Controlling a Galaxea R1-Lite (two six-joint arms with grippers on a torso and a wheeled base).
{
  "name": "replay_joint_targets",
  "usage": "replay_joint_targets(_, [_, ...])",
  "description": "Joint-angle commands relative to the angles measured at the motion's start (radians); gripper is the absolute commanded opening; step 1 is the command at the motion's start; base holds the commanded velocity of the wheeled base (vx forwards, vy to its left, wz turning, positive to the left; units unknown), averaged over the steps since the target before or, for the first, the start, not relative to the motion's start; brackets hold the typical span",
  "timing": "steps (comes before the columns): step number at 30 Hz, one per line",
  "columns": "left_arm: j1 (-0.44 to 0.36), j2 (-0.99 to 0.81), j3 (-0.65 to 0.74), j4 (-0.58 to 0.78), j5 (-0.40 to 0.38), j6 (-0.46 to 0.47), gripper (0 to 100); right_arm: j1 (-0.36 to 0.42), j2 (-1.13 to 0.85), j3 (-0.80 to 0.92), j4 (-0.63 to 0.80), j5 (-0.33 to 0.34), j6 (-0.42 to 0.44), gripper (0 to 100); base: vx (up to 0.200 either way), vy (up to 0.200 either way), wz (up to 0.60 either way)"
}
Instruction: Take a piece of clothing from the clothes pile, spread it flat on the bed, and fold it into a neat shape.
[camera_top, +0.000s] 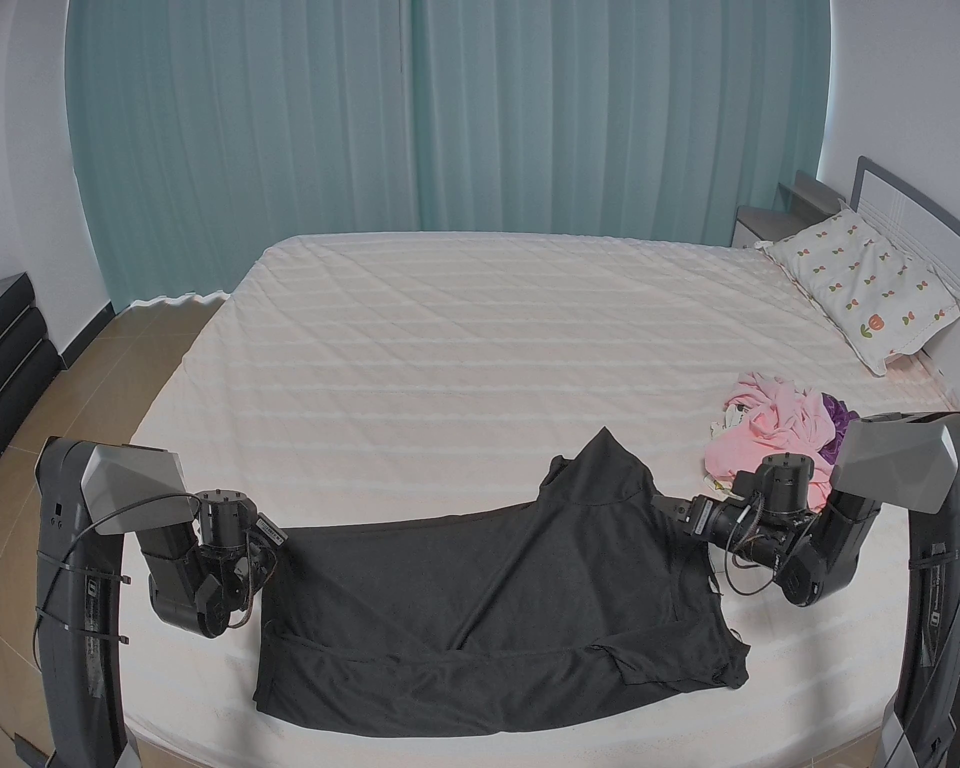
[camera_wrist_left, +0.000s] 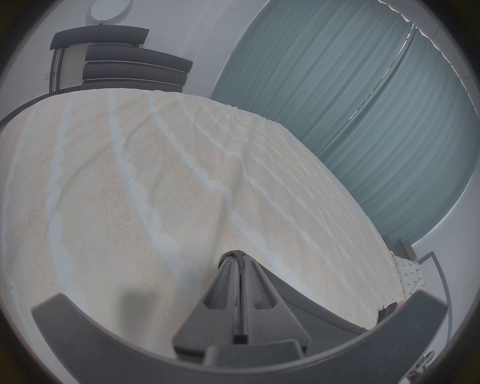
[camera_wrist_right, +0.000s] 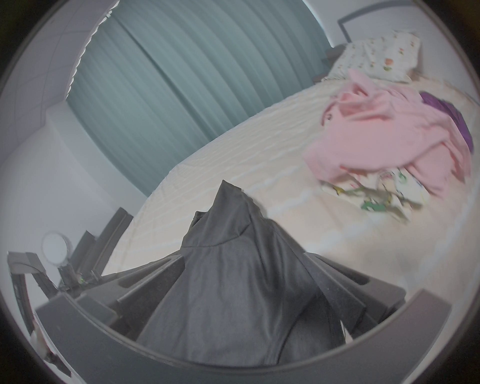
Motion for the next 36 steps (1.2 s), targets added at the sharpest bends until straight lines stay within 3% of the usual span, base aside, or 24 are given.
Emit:
replay_joint_targets(1, [0.000, 0.000, 0.009, -0.002, 0.001, -0.002, 0, 0.027, 0.044, -0.176, 0.120, -0.058, -0.085, 100, 0.000, 0.000, 0.00])
replay_joint_targets(3, [0.000, -0.002, 0.017, -0.002, 0.001, -0.002, 0, 0.037, 0.077, -0.294, 0.223, -0.105, -0.113, 100, 0.000, 0.000, 0.00])
replay_joint_targets(11, [0.000, 0.001, 0.033, -0.040, 0.003, 0.000, 0, 0.049, 0.210, -0.528, 0.380, -0.104, -0.145, 100, 0.000, 0.000, 0.00])
replay_joint_targets(16, [-0.005, 0.023, 0.059, -0.131, 0.001, 0.006, 0, 0.050, 0.265, -0.629, 0.429, -0.102, -0.145, 100, 0.000, 0.000, 0.00])
replay_joint_targets(28, [-0.005, 0.026, 0.059, -0.137, 0.001, 0.006, 0, 0.054, 0.285, -0.702, 0.430, -0.099, -0.143, 100, 0.000, 0.000, 0.00])
replay_joint_targets(29, [-0.005, 0.026, 0.059, -0.137, 0.001, 0.006, 0, 0.054, 0.284, -0.704, 0.427, -0.098, -0.139, 0, 0.000, 0.000, 0.00])
replay_joint_targets(36, [-0.005, 0.026, 0.059, -0.137, 0.000, 0.006, 0, 0.046, 0.255, -0.687, 0.421, -0.104, -0.074, 0, 0.000, 0.000, 0.00])
